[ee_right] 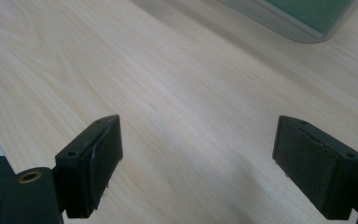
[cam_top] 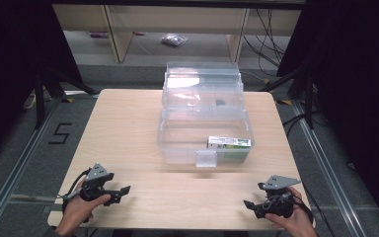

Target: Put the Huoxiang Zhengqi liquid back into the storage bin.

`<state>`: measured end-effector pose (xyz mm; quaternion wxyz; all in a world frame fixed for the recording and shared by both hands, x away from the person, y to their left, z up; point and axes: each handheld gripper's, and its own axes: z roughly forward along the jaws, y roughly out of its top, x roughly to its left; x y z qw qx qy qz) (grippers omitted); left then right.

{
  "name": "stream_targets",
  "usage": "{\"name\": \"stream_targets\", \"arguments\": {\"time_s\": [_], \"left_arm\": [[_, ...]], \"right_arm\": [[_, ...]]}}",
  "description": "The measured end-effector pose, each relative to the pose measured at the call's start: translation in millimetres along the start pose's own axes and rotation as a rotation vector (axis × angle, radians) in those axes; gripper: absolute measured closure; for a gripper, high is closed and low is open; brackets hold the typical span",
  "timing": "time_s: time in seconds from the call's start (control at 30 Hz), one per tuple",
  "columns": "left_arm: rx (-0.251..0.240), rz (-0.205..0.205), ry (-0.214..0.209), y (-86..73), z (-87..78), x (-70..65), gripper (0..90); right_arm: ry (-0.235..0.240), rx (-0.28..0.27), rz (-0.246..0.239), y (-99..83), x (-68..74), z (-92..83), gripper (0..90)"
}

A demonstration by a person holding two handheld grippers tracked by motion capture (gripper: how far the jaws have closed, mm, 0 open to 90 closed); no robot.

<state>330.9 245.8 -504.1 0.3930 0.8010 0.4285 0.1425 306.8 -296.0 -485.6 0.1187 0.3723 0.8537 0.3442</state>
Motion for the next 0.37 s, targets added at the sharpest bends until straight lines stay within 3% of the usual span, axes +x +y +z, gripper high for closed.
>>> {"name": "stream_targets", "arguments": {"time_s": [0.1,0.37], "left_arm": [[-0.002,0.0,0.002,0.0,0.1,-0.3,16.0],[-0.002,0.002,0.0,0.0,0.3,-0.2,16.0]], "right_arm": [[-0.005,-0.006,-0.023,0.3,-1.0,0.0,16.7],[-0.002,-0.001,-0.016,0.7,0.2,0.3,16.8]]}}
